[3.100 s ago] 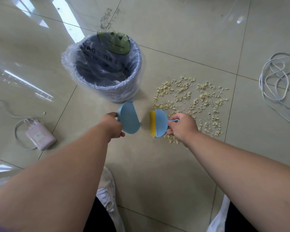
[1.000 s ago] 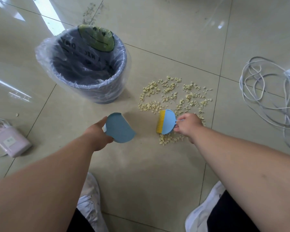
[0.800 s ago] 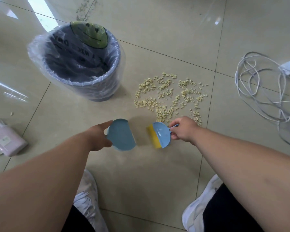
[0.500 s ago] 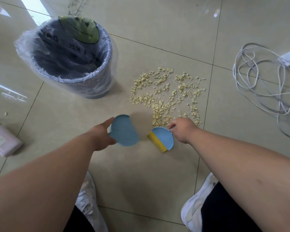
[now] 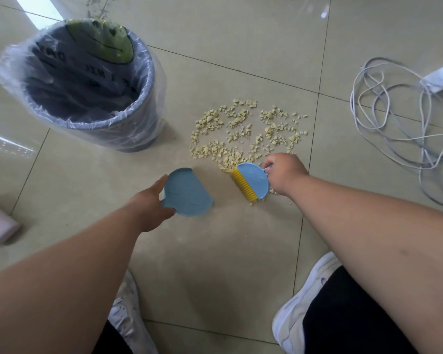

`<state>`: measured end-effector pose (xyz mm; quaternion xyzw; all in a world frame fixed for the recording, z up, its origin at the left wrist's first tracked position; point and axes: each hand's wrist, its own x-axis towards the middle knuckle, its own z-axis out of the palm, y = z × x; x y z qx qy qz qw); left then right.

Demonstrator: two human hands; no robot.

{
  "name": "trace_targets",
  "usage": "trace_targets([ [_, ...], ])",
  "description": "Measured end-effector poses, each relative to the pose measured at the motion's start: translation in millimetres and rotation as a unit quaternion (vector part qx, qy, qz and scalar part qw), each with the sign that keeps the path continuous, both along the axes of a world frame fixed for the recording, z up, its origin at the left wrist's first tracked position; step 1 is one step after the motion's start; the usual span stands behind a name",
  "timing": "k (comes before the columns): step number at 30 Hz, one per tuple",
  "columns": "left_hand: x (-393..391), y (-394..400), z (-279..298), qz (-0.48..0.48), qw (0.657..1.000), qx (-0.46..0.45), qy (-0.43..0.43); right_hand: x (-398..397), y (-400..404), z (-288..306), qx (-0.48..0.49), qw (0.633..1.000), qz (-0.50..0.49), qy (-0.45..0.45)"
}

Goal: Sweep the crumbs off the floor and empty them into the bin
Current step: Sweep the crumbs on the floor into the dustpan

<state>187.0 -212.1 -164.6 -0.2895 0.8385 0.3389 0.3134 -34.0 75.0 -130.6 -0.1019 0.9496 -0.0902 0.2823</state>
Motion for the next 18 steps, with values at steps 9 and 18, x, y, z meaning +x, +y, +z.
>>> trace_targets([
  [9,-1,14,4,-0.065,0.997,0.027,-0.031,8,29,9,0.088,0.972,0.209,-0.06],
  [18,-3,25,0,-0.051,0.999,0.009,-0.016,1,34,2,0.082,0.989,0.121,-0.005],
])
